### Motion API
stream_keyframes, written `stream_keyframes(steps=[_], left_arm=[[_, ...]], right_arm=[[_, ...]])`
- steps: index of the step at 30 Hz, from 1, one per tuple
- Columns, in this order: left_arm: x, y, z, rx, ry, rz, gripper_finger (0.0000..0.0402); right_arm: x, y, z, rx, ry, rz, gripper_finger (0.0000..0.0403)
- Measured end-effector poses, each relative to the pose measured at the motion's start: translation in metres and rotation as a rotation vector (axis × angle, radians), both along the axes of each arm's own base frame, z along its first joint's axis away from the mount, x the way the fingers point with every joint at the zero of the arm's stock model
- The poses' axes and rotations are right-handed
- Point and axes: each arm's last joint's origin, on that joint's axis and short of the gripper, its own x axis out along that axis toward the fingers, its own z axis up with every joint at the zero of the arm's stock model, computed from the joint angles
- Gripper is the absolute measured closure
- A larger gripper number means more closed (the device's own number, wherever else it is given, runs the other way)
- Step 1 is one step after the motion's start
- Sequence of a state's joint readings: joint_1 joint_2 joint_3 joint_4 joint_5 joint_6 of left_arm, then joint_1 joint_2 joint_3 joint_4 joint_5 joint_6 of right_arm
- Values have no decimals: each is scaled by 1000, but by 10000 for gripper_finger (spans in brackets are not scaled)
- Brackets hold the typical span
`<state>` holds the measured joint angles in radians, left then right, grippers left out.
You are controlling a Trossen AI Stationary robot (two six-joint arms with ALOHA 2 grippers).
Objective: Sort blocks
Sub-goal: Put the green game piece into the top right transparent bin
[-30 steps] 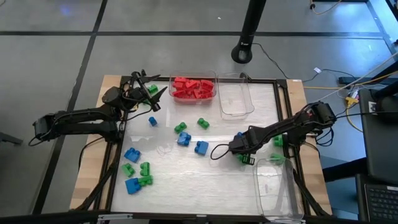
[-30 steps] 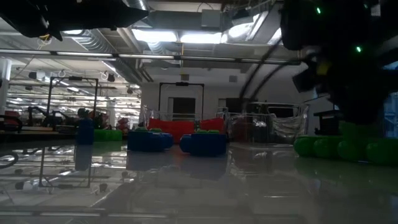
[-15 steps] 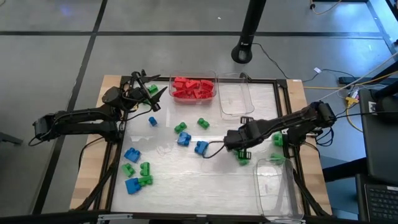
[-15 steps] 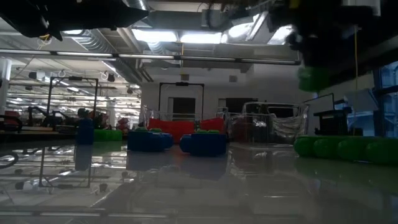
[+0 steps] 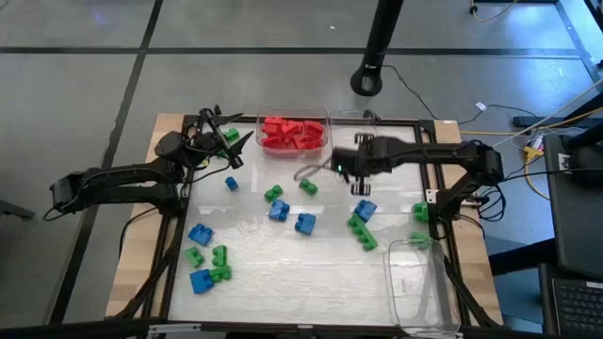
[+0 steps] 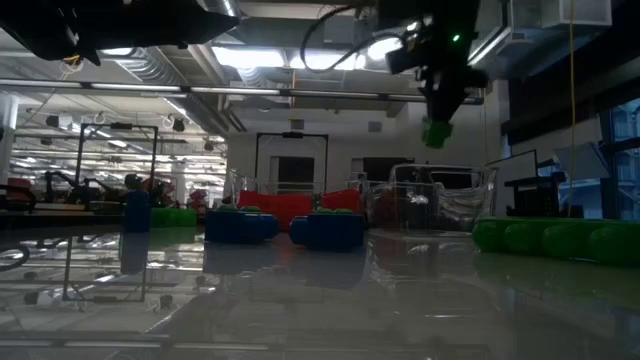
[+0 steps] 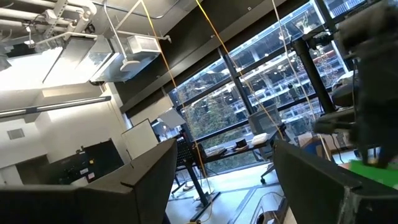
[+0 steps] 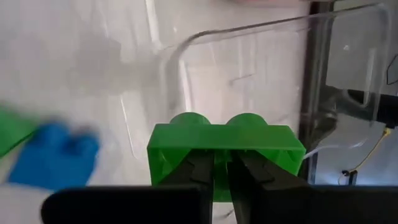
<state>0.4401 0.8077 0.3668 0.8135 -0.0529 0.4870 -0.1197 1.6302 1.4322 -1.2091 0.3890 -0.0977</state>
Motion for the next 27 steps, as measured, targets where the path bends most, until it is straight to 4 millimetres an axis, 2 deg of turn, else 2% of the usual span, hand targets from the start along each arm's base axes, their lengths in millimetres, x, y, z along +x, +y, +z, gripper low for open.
stream_keyframes(steps=[6, 9, 12, 21, 25, 27], left_arm=[[0, 0, 0, 11, 7, 5, 149], [0, 0, 0, 11, 7, 5, 149], [0, 0, 0, 10, 7, 5, 149], [0, 0, 0, 14, 9, 7, 149], [0, 0, 0, 14, 9, 7, 149], [0, 0, 0, 14, 10, 7, 149]], right_arm=[[3, -42, 1, -49, -82, -77, 364], [4, -54, -1, -34, -112, -104, 358], [5, -60, -5, -1, -114, -118, 334], [6, -60, -9, 13, -94, -113, 172], [4, -55, -8, 117, -85, -89, 126], [8, -45, -8, 159, -100, -71, 116]])
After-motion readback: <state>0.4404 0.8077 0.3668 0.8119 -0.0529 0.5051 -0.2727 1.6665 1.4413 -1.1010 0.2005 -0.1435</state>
